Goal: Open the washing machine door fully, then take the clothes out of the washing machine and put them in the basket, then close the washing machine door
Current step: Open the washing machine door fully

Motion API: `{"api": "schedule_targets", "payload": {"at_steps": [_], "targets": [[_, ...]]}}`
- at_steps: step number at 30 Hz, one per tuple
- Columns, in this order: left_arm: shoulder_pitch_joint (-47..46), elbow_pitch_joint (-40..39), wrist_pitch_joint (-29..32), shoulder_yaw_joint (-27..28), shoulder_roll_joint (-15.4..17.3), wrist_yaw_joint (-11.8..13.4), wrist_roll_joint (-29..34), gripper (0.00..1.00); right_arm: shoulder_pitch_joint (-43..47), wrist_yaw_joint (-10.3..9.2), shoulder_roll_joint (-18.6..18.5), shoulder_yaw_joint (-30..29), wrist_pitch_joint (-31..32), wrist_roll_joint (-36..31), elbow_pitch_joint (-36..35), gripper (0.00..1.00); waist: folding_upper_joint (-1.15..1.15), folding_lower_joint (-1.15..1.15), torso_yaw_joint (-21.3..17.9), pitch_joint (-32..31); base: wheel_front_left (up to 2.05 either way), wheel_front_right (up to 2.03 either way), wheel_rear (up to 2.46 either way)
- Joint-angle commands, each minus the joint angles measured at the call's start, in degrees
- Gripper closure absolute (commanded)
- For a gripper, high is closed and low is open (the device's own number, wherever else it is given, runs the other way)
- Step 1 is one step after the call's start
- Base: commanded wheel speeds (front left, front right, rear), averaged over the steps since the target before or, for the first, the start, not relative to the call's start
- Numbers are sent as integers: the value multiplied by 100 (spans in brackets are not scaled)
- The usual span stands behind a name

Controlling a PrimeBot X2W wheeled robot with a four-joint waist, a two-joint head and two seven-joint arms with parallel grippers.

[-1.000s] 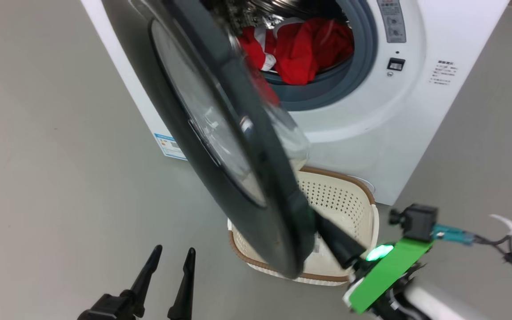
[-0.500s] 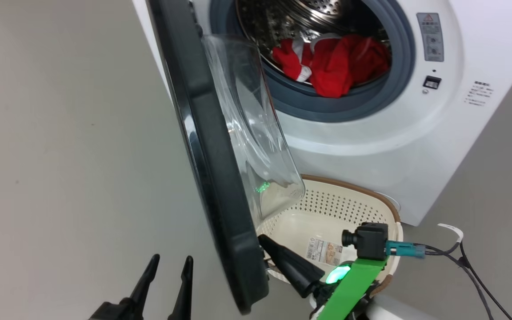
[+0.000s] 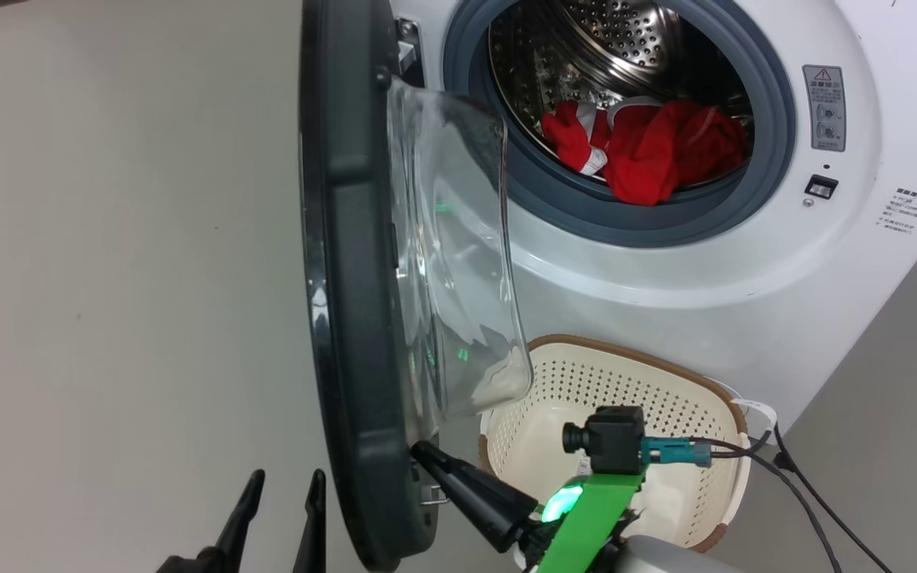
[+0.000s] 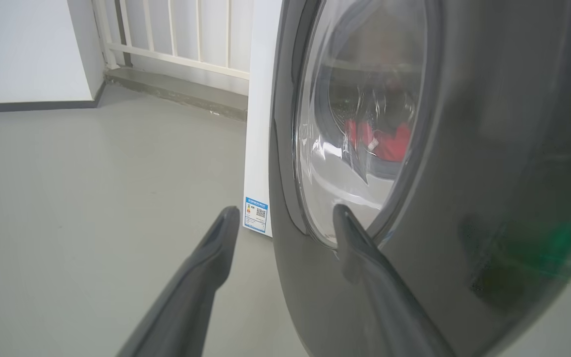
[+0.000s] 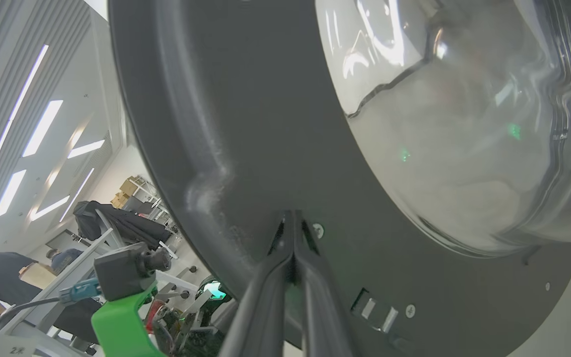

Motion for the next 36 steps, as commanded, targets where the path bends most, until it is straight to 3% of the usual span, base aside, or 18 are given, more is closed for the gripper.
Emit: {"api": "schedule_targets", "payload": {"at_steps": [1,12,15,16,17,18,19,28,36], "targets": [[-71,-180,-69,218,48,60,1,0,-140,44,194,67,-35,27,-133,100,0,0,13,-1,0,0,0],[-36,-189,-69,272,48,59,28,0,-31,44,81,-105,-35,-99,5,100,0,0,-29,-80,0,0,0],[-42,-173,-69,306,48,30,47,0,86,44,2,-238,-35,-281,114,71,0,0,-95,-90,0,0,0],[-47,-170,-69,321,48,22,50,0,126,44,-29,-277,-35,-344,156,55,0,0,-117,-88,0,0,0],[-53,-167,-69,338,48,16,53,0,167,44,-64,-315,-35,-412,204,51,0,0,-142,-87,0,0,0],[-61,-163,-69,354,48,11,56,0,211,44,-97,-357,-35,-479,255,18,0,0,-163,-87,0,0,0],[-68,-158,-69,368,48,6,58,0,263,44,-128,-405,-35,-539,305,0,0,0,-183,-89,0,0,0],[-70,-141,-69,462,48,-22,75,0,774,44,-358,-872,-35,-1163,784,0,0,0,-354,-115,0,0,0],[-86,-130,-69,500,48,-32,64,0,1035,44,-294,-1672,-35,-2107,1293,0,0,0,-454,-72,0,0,0]]}}
